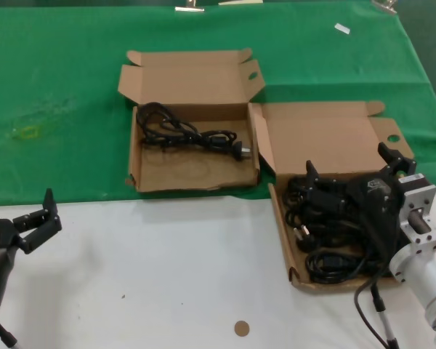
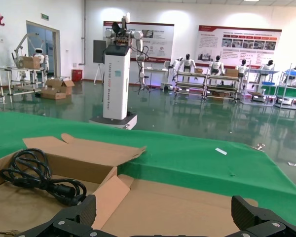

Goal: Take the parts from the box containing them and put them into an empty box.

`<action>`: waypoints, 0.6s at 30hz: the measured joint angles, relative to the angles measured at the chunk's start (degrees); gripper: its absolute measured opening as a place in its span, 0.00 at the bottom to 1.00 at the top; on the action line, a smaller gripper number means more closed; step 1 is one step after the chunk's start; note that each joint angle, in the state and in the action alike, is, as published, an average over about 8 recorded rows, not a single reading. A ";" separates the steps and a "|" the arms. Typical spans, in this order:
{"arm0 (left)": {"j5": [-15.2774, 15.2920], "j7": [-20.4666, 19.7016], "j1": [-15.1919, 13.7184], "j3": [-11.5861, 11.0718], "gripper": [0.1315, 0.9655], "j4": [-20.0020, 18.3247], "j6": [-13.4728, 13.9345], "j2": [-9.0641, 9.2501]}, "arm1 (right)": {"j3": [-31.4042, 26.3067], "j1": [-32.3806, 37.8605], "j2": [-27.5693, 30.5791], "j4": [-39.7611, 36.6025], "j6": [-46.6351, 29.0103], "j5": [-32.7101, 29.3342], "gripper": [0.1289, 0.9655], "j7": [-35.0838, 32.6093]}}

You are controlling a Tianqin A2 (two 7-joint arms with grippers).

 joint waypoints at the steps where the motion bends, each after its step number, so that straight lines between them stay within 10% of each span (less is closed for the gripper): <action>1: 0.00 0.00 0.00 0.00 1.00 0.00 0.00 0.00 | 0.00 0.00 0.00 0.00 0.00 0.00 1.00 0.00; 18: 0.00 0.00 0.00 0.00 1.00 0.00 0.00 0.00 | 0.00 0.00 0.00 0.00 0.00 0.00 1.00 0.00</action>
